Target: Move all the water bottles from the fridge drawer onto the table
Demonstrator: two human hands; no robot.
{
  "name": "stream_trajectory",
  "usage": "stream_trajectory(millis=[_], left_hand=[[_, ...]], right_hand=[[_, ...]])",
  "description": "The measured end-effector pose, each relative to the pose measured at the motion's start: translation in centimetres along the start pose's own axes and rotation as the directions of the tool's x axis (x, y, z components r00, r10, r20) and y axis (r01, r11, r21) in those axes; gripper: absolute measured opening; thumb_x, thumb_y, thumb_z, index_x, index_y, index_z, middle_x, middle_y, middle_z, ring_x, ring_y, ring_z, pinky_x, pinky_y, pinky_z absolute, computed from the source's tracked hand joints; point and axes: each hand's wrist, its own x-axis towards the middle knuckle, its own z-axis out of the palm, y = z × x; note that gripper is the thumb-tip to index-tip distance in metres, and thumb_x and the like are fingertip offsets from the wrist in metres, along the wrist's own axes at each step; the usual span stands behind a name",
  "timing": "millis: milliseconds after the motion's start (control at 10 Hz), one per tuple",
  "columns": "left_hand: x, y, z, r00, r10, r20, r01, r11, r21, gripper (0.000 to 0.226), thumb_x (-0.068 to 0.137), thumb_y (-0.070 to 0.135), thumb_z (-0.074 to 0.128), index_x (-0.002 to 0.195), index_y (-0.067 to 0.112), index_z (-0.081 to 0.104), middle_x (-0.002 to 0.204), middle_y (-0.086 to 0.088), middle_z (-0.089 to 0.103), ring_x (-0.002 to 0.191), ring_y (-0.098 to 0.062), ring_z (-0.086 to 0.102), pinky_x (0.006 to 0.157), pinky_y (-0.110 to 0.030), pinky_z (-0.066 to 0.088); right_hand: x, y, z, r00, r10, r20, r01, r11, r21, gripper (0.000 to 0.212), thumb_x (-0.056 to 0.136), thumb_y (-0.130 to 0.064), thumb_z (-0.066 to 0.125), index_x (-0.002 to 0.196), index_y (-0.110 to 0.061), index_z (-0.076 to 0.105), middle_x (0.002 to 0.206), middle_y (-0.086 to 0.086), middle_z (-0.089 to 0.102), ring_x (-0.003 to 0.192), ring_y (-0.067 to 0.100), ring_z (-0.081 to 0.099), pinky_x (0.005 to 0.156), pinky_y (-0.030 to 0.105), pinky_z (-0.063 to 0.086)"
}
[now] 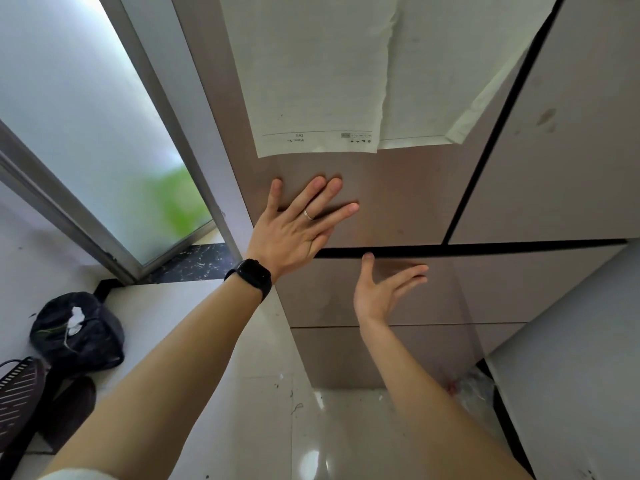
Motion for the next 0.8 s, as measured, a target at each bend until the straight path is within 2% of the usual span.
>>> stream_trajectory(millis=[100,200,300,400,500,600,700,800], left_hand=[[-0.1,0.1,0.1,1.0,-0.005,0.001,0.005,1.0,-0.001,0.054,0.103,0.045,0.044,0.155,0.047,0.028,0.169,0.004,-0.009,0.155,-0.014,-0.006,0.119,-0.058,-0.003],[-0.3,0.1,0.0,0.999,-0.016,0.036,0.016,1.0,-0.004,0.053,0.104,0.045,0.041,0.156,0.047,0.026,0.168,0.005,-0.011,0.155,-0.014,-0.007,0.119,-0.057,-0.007],[0.0,0.2,-0.5,0.995,-0.028,0.1,0.029,1.0,-0.001,0.054,0.107,0.044,0.037,0.157,0.046,0.017,0.168,0.005,-0.015,0.154,-0.014,-0.011,0.12,-0.058,-0.009],[-0.1,1.1,-1.4,0.986,-0.079,0.149,0.084,0.996,-0.026,0.058,0.107,0.038,0.04,0.159,0.043,0.013,0.169,0.003,-0.009,0.155,-0.017,-0.011,0.12,-0.062,-0.002],[0.1,2.2,-3.0,0.968,-0.138,0.211,0.158,0.984,-0.078,0.075,0.098,0.026,0.058,0.16,0.037,0.018,0.169,-0.004,0.005,0.156,-0.023,-0.003,0.118,-0.068,0.008],[0.7,3.3,-4.7,0.925,-0.174,0.338,0.215,0.973,-0.088,0.089,0.088,0.03,0.065,0.161,0.033,0.015,0.169,-0.007,-0.005,0.156,-0.027,-0.006,0.118,-0.069,0.008],[1.6,4.2,-7.0,0.892,-0.22,0.396,0.284,0.952,-0.111,0.084,0.083,0.03,0.065,0.158,0.032,0.027,0.169,-0.01,0.005,0.155,-0.031,0.003,0.117,-0.068,0.014],[3.9,4.3,-9.5,0.879,-0.265,0.397,0.353,0.921,-0.166,0.062,0.085,0.03,0.063,0.145,0.027,0.048,0.157,-0.013,0.039,0.145,-0.035,0.036,0.109,-0.058,0.037]], right_hand=[[0.2,0.0,-0.1,1.0,0.009,0.018,-0.008,0.999,-0.045,0.113,0.089,-0.065,0.057,0.152,-0.029,-0.03,0.162,0.002,-0.033,0.154,0.029,-0.006,0.124,0.049,0.012],[0.2,-0.3,-1.3,0.994,0.045,0.095,-0.026,0.98,-0.196,0.112,0.09,-0.069,0.05,0.151,-0.025,-0.034,0.161,0.005,-0.033,0.153,0.035,0.009,0.122,0.047,0.019],[0.4,-0.9,-3.7,0.976,0.067,0.208,0.011,0.936,-0.351,0.112,0.094,-0.057,0.056,0.151,-0.019,-0.032,0.164,0.008,-0.026,0.152,0.037,0.016,0.12,0.045,0.021],[0.6,-2.5,-7.1,0.945,0.072,0.318,0.114,0.84,-0.53,0.105,0.094,-0.047,0.061,0.157,-0.014,-0.016,0.168,0.009,-0.002,0.152,0.034,0.017,0.122,0.042,0.022],[-0.2,-5.4,-10.6,0.919,-0.161,0.36,0.367,0.683,-0.632,0.076,0.095,-0.043,0.059,0.158,-0.016,0.025,0.164,0.006,0.023,0.15,0.03,0.021,0.121,0.039,0.02],[-1.1,-8.6,-13.4,0.837,-0.365,0.407,0.547,0.557,-0.625,0.06,0.097,-0.039,0.056,0.152,-0.022,0.038,0.16,0.004,0.029,0.147,0.028,0.019,0.118,0.04,0.023],[-1.2,-11.4,-14.9,0.761,-0.461,0.456,0.643,0.442,-0.625,0.056,0.097,-0.038,0.054,0.15,-0.024,0.041,0.159,0.003,0.032,0.147,0.03,0.019,0.119,0.041,0.023],[-1.3,-14.6,-15.9,0.702,-0.495,0.512,0.698,0.334,-0.634,0.053,0.098,-0.042,0.052,0.149,-0.027,0.044,0.16,0.001,0.032,0.149,0.031,0.017,0.12,0.041,0.017]])
